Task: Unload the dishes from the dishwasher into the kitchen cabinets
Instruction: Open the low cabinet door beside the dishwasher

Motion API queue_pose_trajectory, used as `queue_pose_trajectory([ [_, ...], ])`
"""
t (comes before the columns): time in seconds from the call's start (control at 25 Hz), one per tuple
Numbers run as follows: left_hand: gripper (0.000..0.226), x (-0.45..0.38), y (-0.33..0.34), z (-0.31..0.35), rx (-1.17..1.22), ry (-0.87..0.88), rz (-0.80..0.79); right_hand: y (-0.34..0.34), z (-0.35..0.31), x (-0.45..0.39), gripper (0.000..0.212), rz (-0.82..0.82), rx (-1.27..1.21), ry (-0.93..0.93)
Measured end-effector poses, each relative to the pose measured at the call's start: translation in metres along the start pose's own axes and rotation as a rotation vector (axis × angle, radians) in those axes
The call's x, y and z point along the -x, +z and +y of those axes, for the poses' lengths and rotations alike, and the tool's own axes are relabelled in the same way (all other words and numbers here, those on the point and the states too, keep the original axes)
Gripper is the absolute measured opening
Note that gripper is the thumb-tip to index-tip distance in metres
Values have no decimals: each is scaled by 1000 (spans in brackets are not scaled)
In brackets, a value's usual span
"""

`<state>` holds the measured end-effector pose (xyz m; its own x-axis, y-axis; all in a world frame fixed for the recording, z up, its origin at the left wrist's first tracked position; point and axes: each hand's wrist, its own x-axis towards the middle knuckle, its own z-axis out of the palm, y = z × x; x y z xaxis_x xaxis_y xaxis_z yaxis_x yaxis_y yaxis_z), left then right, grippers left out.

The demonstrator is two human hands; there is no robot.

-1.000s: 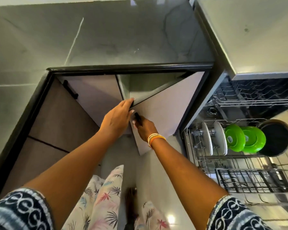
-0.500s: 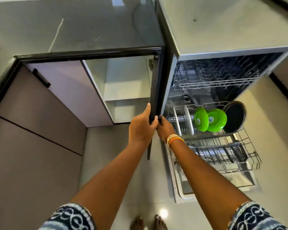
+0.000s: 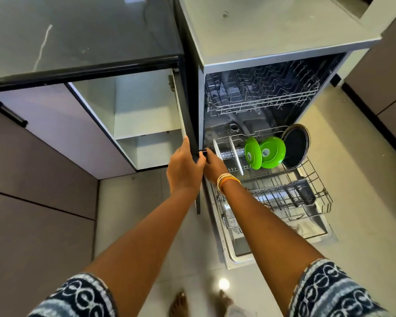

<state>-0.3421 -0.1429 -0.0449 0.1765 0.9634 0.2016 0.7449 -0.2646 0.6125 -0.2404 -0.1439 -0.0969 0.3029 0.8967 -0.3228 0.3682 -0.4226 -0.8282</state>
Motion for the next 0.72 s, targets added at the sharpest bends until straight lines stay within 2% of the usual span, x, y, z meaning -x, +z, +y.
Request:
queue_pose_trajectory([
  [0.04, 55, 2, 1, 3, -65, 66, 39, 1, 4, -1, 14, -6, -12, -24],
  [0.12, 49, 6, 6, 11, -215, 340, 108, 2, 14, -6, 18, -57, -4, -61],
  [0.2, 45, 8, 16, 17, -265, 537, 89, -3, 24, -10, 20, -108, 34, -117],
  [0.36, 39, 5, 52, 42, -227, 529, 83, -49, 63, -10, 31, -115, -38, 5],
  [0.4, 38, 7, 65, 47, -264, 580, 48, -60, 78, -12, 33, -121, -31, 40],
  [0.48, 38, 14, 91, 52, -295, 624, -120, -69, 110, -23, 28, -115, 30, 94],
  [0.56, 35, 14, 124, 49, -266, 496, -257, -73, 137, -42, 21, -84, -64, 193],
  [0.64, 34, 15, 145, 36, -227, 231, -341, -72, 154, -50, 23, -54, -221, 308],
  [0.72, 43, 4, 189, 23, -196, -8, -414, -72, 183, -74, 24, -68, -303, 382],
])
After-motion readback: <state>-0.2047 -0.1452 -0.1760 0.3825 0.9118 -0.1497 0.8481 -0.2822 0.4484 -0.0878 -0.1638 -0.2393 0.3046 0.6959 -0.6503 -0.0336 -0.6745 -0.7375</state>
